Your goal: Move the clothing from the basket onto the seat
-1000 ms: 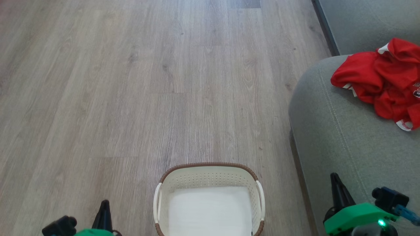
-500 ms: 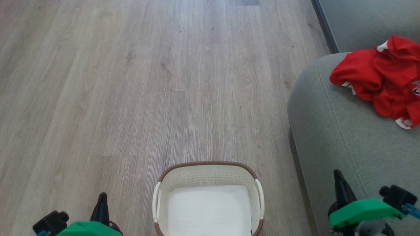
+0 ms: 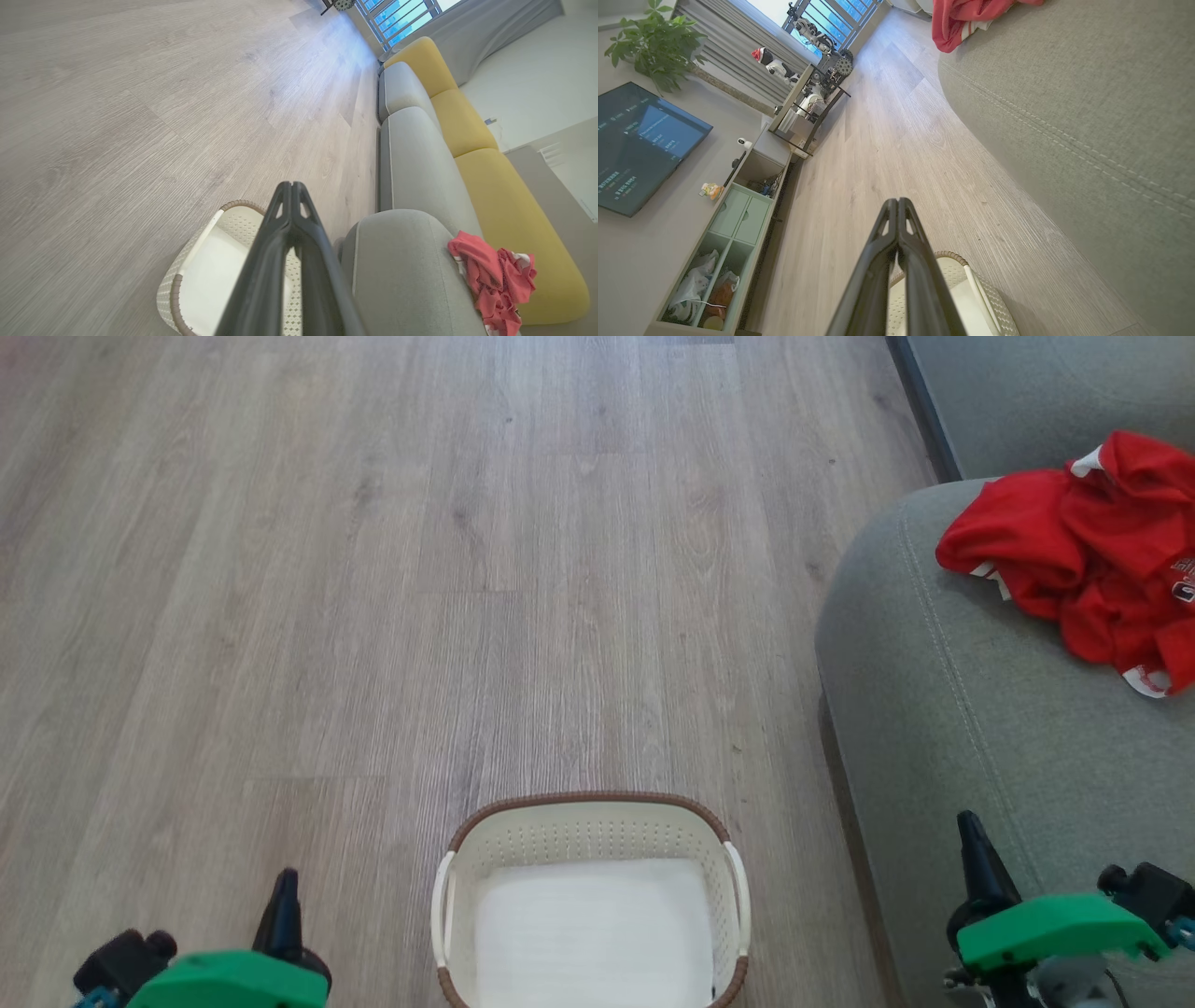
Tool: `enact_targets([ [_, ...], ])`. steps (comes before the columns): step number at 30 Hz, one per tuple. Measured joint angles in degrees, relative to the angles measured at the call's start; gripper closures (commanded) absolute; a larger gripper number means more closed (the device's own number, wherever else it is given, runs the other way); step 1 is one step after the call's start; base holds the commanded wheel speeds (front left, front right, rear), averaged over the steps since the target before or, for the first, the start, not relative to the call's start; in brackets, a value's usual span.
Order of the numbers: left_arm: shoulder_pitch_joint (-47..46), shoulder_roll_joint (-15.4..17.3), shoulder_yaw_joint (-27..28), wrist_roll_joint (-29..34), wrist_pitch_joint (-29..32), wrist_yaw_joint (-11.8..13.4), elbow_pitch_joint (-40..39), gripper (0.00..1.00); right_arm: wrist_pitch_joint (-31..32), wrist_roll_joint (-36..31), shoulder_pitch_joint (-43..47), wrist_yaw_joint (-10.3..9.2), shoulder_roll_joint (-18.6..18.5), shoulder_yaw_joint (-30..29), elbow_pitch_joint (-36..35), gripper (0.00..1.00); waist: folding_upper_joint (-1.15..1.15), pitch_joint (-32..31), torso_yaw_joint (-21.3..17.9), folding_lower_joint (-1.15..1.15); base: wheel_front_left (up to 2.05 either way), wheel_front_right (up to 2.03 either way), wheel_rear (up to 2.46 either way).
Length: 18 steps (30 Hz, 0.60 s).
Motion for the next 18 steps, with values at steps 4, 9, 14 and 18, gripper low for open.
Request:
enact_targets([
  [4,-1.0,-0.2,0.2,-2.5,0.5,-0.5,-0.1,1.00,0.8,2.6,-0.3,0.00,0.0,-0.2,-0.2,1.00,0.00,0.1,-0.1,0.01,0.00,0.00,0.00],
  [9,-1.7,-0.4,0.7,-5.5,1.2,-1.2,-0.1,1.00,1.4,5.9,-1.2,0.00,0.0,-0.5,-0.6,1.00,0.00,0.3,-0.2,0.01,0.00,0.00,0.00],
  [14,-1.7,-0.6,1.7,-7.8,2.0,-1.5,-0.1,1.00,2.0,8.4,-1.2,0.00,0.0,-0.8,-0.7,1.00,0.00,0.4,-0.3,0.01,0.00,0.00,0.00],
  [18,-2.1,-0.8,2.0,-10.8,2.8,-2.0,-0.1,1.00,3.0,11.6,-1.3,0.00,0.0,-1.3,-0.9,1.00,0.00,0.6,-0.4,0.01,0.00,0.00,0.00],
])
